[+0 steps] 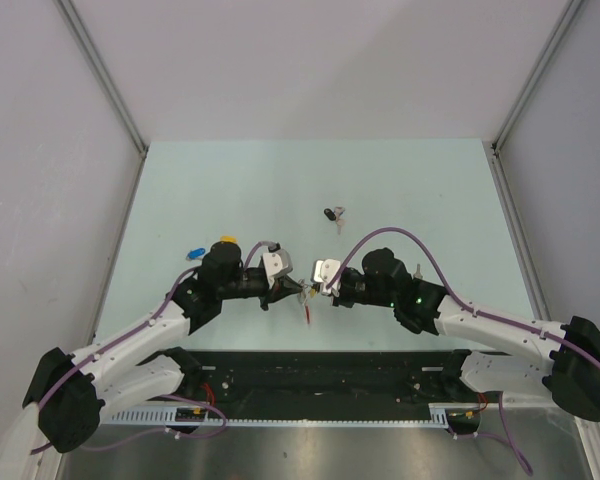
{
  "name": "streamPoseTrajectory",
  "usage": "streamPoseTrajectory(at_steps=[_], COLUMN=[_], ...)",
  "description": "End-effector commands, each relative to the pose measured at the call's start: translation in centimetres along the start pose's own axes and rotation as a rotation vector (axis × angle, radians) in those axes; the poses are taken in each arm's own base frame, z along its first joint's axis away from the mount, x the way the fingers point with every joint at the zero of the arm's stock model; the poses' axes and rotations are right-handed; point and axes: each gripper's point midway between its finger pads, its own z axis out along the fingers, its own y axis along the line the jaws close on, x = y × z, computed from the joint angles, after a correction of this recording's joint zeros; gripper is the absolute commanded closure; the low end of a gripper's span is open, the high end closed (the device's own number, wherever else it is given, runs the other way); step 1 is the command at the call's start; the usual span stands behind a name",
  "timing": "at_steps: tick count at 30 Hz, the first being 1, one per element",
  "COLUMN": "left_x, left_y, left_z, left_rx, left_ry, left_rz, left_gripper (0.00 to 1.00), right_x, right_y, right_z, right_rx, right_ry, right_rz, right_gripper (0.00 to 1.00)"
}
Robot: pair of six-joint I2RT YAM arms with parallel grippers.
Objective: Put the keys on the keyring
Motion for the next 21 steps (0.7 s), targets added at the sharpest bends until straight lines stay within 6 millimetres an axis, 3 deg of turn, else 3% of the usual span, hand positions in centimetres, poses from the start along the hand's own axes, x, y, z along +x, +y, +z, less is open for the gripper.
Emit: streamPoseTrajectory(at_steps=[1,21], left_x=[-1.75,-1.55], left_y=[-0.21,-0.06], left_z=[-0.08,-0.11], left_rx=[0.025,0.013], left_ry=[-0.038,-0.031], left_rz=[0.052,0.055], left_gripper=[1.00,0.99], right_x=[-1.93,-2.33], right_y=[-1.06,-1.19], right_z=[0.15,-0.04], right_rx=[0.023,0.028], right_ry=[-0.050,-0.062], right_rz=[-0.011,-0.005], right_gripper=[1.00,1.00])
